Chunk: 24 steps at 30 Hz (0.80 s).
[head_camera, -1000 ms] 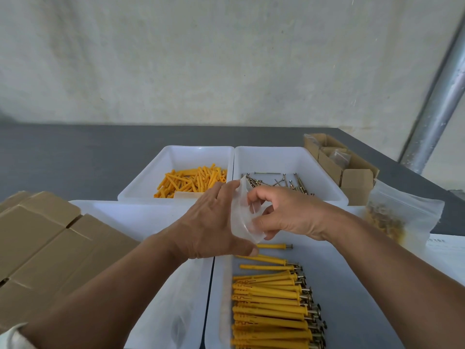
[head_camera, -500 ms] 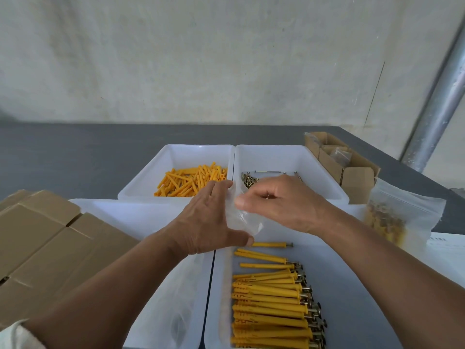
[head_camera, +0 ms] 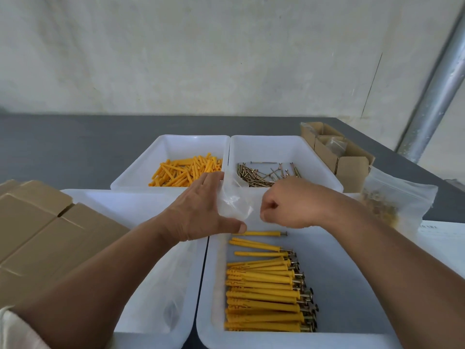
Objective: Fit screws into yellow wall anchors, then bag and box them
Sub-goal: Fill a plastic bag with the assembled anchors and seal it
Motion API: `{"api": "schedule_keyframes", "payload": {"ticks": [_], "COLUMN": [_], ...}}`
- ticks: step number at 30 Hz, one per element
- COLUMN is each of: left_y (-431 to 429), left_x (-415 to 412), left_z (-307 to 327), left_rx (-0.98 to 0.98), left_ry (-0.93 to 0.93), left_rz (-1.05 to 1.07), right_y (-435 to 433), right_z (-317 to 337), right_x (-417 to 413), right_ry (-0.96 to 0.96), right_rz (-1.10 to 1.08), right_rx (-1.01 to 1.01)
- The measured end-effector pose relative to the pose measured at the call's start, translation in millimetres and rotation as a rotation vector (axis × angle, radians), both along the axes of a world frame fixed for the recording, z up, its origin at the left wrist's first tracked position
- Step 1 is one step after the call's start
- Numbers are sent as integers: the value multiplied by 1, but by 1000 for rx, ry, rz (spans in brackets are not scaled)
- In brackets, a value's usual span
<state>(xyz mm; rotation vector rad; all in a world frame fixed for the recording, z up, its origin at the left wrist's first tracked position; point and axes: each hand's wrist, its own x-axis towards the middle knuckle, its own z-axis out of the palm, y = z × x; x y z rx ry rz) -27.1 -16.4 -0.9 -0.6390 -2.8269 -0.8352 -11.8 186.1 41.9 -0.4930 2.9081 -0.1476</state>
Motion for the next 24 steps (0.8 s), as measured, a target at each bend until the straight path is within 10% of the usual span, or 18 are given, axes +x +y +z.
{"api": "schedule_keyframes", "payload": {"ticks": [15, 24], "left_y": [2, 1], "left_x": [1, 0], "left_z": [0, -1], "left_rx": [-11, -14], "left_ry": [6, 8], "left_rz": [2, -4], "right_y": [-24, -25], "right_z": [-39, -37], "right_x": [-2, -2], "right_ry": [-230, -202], "right_rz": [29, 75], "right_rx": [533, 499]}}
